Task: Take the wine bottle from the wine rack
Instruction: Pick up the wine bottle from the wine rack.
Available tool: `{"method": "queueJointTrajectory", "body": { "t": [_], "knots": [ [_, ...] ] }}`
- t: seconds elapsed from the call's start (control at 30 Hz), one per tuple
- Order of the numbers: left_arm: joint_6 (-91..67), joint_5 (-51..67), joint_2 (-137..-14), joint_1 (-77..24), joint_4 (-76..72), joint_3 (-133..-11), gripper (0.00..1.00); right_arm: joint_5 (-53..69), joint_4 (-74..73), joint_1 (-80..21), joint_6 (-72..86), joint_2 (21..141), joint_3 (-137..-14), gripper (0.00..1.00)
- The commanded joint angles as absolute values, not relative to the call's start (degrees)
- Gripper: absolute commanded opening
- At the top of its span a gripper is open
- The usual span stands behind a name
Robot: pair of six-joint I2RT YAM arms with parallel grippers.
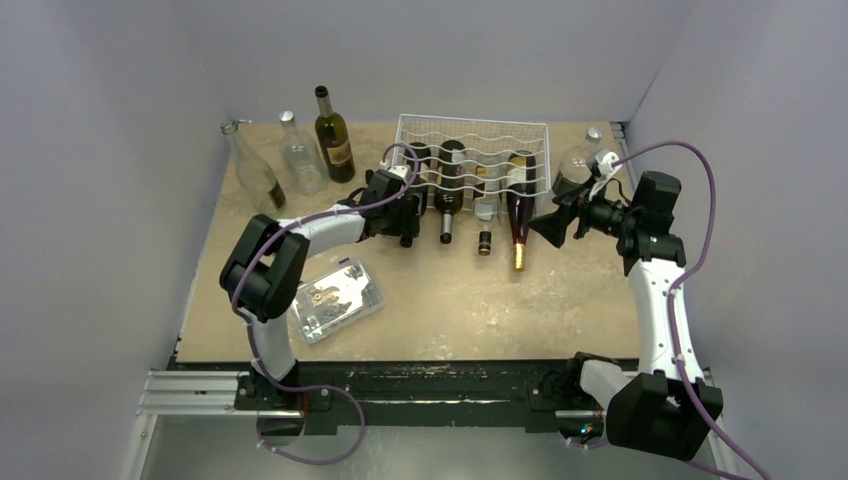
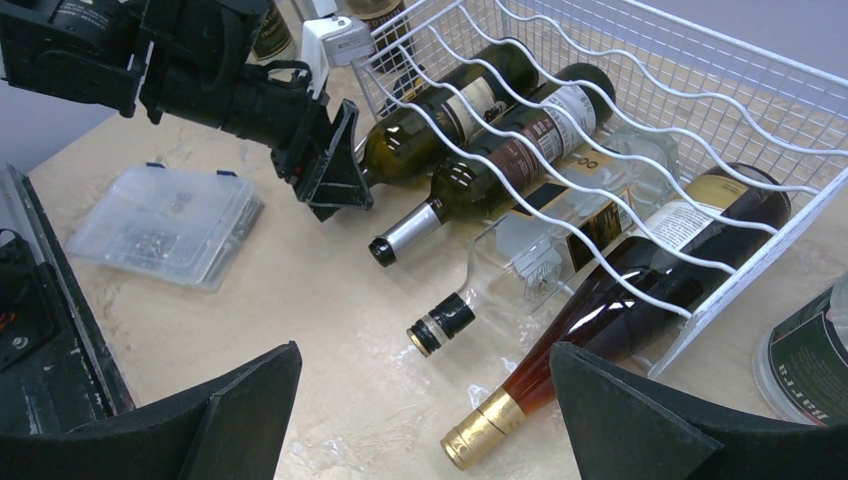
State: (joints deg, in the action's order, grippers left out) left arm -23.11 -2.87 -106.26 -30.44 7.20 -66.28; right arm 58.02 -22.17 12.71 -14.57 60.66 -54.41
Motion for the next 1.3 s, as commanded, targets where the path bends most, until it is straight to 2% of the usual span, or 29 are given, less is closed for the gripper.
{"method": "queueJointTrajectory", "body": {
  "t": [0.0, 0.17, 0.37, 0.73, 0.83, 0.97, 1.13, 1.2, 1.27],
  "knots": [
    [-24.21, -0.28, -107.98, -30.15, 5.75, -69.72, 0.75, 57.77, -20.53, 12.92, -14.59, 60.27, -56.17, 0.99],
    [-25.12, 1.52, -109.39, -30.12, 5.89, -70.48, 0.71, 57.42, -20.53, 12.92, -14.68, 60.38, -56.17, 0.99],
    [-25.75, 2.7, -110.76, -30.12, 5.73, -71.37, 0.58, 57.22, -20.51, 12.88, -14.67, 60.45, -56.16, 0.99],
    [-26.28, 3.43, -112.12, -30.12, 6.15, -72.16, 0.54, 56.87, -20.46, 12.92, -14.68, 60.47, -56.17, 0.99],
    [-26.36, 3.66, -112.36, -30.13, 6.33, -72.25, 0.49, 56.87, -20.47, 12.92, -14.7, 60.47, -56.17, 0.99],
    [-26.0, 4.61, -112.3, -29.91, 6.42, -72.29, 0.34, 56.69, -20.45, 12.92, -14.72, 60.56, -56.23, 0.99],
    [-24.96, 5.18, -110.62, -29.71, 6.22, -71.76, 0.07, 56.43, -20.47, 12.92, -14.76, 60.64, -56.29, 0.99],
    [-24.56, 5.27, -109.34, -29.71, 5.69, -70.96, 0.0, 56.43, -20.46, 12.92, -14.76, 60.64, -56.25, 0.99],
    [-24.11, 4.92, -107.81, -29.71, 4.8, -69.54, 0.0, 56.35, -20.47, 12.92, -14.76, 60.64, -56.18, 0.99]
  ]
}}
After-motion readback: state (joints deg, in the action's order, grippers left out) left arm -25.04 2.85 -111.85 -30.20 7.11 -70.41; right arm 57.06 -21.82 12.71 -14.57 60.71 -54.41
